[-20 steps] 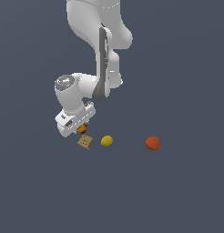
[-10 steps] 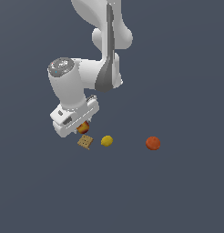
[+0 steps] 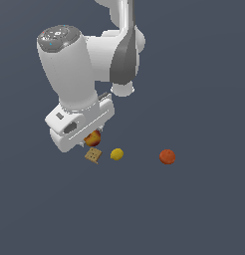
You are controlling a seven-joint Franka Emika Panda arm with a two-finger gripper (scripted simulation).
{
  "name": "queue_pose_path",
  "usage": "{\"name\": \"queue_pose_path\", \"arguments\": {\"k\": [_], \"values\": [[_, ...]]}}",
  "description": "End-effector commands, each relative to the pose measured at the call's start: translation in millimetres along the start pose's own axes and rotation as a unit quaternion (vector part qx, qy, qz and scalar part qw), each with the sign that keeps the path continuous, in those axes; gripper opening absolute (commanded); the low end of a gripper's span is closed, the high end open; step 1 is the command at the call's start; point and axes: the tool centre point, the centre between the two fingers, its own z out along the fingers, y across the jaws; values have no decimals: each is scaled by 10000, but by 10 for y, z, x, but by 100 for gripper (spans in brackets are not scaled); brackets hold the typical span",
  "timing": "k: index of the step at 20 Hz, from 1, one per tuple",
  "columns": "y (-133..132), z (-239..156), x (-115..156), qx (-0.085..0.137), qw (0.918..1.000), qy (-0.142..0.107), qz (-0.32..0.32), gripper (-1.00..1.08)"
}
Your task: Pick up a designated object from a clutter of objects.
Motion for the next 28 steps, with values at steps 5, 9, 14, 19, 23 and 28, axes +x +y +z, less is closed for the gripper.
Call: {"name": "queue_pose_path", "arguments": {"k": [5, 9, 14, 19, 23, 28], "values": [[113, -479, 317, 3, 10000, 3, 0, -100], [177, -721, 484, 5, 10000, 5, -1, -100], [245, -963, 653, 7, 10000, 8, -3, -100], [293, -1116, 763, 9, 10000, 10, -5, -100], [318, -1191, 816, 9, 10000, 10, -5, -100], [335, -1230, 846, 9, 10000, 10, -5, -100]]}}
